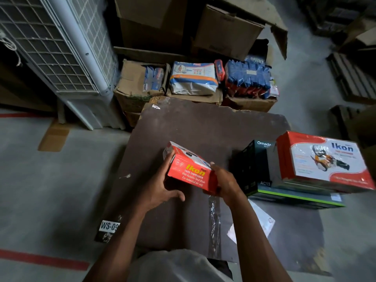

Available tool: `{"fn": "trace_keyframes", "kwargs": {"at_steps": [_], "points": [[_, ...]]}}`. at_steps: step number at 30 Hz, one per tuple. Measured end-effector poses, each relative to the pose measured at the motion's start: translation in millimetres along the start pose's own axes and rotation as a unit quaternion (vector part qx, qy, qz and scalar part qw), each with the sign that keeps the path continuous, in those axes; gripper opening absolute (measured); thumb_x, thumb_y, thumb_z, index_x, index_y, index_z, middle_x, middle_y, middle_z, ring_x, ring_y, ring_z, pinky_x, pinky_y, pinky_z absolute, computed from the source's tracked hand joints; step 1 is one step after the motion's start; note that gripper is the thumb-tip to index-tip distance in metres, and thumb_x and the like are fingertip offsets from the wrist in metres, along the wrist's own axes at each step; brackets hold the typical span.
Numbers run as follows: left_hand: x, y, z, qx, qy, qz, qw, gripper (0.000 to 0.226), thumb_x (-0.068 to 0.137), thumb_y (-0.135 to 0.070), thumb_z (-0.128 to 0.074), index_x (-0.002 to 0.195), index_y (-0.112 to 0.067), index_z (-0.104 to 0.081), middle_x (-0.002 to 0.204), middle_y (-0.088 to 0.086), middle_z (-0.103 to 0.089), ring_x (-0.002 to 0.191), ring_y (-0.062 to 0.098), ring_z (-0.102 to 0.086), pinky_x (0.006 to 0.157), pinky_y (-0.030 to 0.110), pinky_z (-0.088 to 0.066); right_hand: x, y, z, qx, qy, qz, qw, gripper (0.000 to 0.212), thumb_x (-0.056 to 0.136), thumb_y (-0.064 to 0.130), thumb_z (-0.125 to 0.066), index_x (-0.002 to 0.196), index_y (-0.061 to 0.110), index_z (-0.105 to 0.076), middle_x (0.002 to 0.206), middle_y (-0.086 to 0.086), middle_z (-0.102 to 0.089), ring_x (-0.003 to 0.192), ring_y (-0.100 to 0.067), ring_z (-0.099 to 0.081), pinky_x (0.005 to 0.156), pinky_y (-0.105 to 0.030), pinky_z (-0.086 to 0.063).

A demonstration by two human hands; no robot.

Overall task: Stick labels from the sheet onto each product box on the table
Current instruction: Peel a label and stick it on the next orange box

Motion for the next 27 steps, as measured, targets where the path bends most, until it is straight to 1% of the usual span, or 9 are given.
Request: {"fn": "trace_keyframes", "kwargs": {"at_steps": [2, 6, 9, 11, 13, 15, 17, 22, 27], "points": [[-2, 11, 5, 0.041, -0.023, 0.002, 0.999, 0.135, 0.060, -0.027, -0.098, 0.161, -0.042, -0.010, 0.167, -0.021, -0.017, 0.154, 0.007, -0.020, 0.121, 0.051, -0.032, -6, 0, 3, 0.008, 0.007, 0.008, 1.000, 0.051, 0.099, 0.057, -0.058, 0.112, 0.009, -0.069, 0.092, -0.012, -0.075, 0.073, -0.024, -0.073, 0.061, -0.041, -0.063], [-6, 22, 27, 0.057, -0.137, 0.008, 0.989, 0.101, 0.077, -0.016, -0.087, 0.156, -0.045, -0.030, 0.154, -0.015, -0.048, 0.141, 0.007, -0.047, 0.114, 0.052, -0.043, -17, -1, 0, 0.041, 0.048, 0.007, 0.998, 0.068, 0.099, 0.068, -0.046, 0.113, 0.005, -0.067, 0.102, -0.017, -0.072, 0.086, -0.030, -0.072, 0.075, -0.048, -0.064], [-10, 23, 39, 0.103, -0.192, 0.025, 0.976, 0.085, 0.076, -0.050, -0.075, 0.151, -0.051, -0.035, 0.142, -0.012, -0.061, 0.130, 0.008, -0.058, 0.106, 0.047, -0.049, -23, 0, -1, 0.001, 0.058, 0.026, 0.998, 0.071, 0.101, 0.069, -0.038, 0.117, 0.008, -0.069, 0.105, -0.017, -0.074, 0.090, -0.032, -0.072, 0.084, -0.050, -0.061], [-10, 26, 43, 0.136, -0.197, 0.040, 0.970, 0.086, 0.071, -0.064, -0.068, 0.150, -0.052, -0.035, 0.134, -0.010, -0.067, 0.123, 0.012, -0.063, 0.101, 0.045, -0.053, -24, 4, 3, -0.098, 0.029, 0.069, 0.992, 0.076, 0.097, 0.077, -0.033, 0.114, 0.016, -0.074, 0.106, -0.016, -0.075, 0.094, -0.030, -0.070, 0.091, -0.050, -0.058], [-8, 27, 43, 0.151, -0.191, 0.044, 0.969, 0.089, 0.069, -0.076, -0.067, 0.148, -0.051, -0.036, 0.128, -0.010, -0.070, 0.117, 0.013, -0.067, 0.095, 0.044, -0.056, -29, 12, 3, -0.160, 0.005, 0.149, 0.976, 0.073, 0.093, 0.081, -0.038, 0.122, 0.024, -0.073, 0.125, -0.012, -0.072, 0.111, -0.021, -0.067, 0.106, -0.049, -0.052], [-2, 31, 39, 0.147, -0.165, 0.057, 0.974, 0.090, 0.064, -0.090, -0.062, 0.143, -0.054, -0.039, 0.127, -0.013, -0.070, 0.115, 0.013, -0.067, 0.094, 0.044, -0.056, -42, 19, -4, -0.086, 0.029, 0.239, 0.967, 0.061, 0.096, 0.063, -0.057, 0.148, 0.033, -0.052, 0.153, 0.000, -0.052, 0.135, -0.013, -0.052, 0.117, -0.041, -0.040], [4, 34, 35, 0.140, -0.146, 0.067, 0.977, 0.089, 0.062, -0.091, -0.065, 0.140, -0.057, -0.042, 0.126, -0.017, -0.069, 0.114, 0.013, -0.067, 0.094, 0.045, -0.056, -47, 22, -9, -0.055, 0.047, 0.309, 0.948, 0.071, 0.090, 0.050, -0.069, 0.154, 0.040, -0.040, 0.158, 0.007, -0.043, 0.142, -0.011, -0.046, 0.117, -0.038, -0.040], [7, 27, 21, 0.101, -0.126, 0.078, 0.984, 0.095, 0.062, -0.084, -0.071, 0.145, -0.051, -0.039, 0.134, -0.016, -0.063, 0.120, 0.010, -0.062, 0.100, 0.048, -0.054, -40, 21, -9, -0.202, 0.016, 0.423, 0.883, 0.059, 0.087, 0.041, -0.073, 0.143, 0.036, -0.058, 0.159, 0.009, -0.039, 0.143, -0.001, -0.040, 0.116, -0.038, -0.043], [8, -20, 22, 0.160, -0.137, -0.052, 0.976, 0.096, 0.085, -0.057, -0.074, 0.159, -0.044, -0.015, 0.166, -0.013, -0.021, 0.151, 0.004, -0.022, 0.117, 0.031, -0.028, -37, 24, -5, -0.215, 0.020, 0.427, 0.878, 0.044, 0.091, 0.034, -0.077, 0.133, 0.041, -0.067, 0.154, 0.016, -0.043, 0.138, 0.008, -0.041, 0.112, -0.038, -0.049]]}}
Point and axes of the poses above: each hand's wrist, its own x-axis towards the middle knuckle, its own z-axis out of the back of the hand, y = z × x, the point moved 8 cm from there along x, towards the middle knuckle
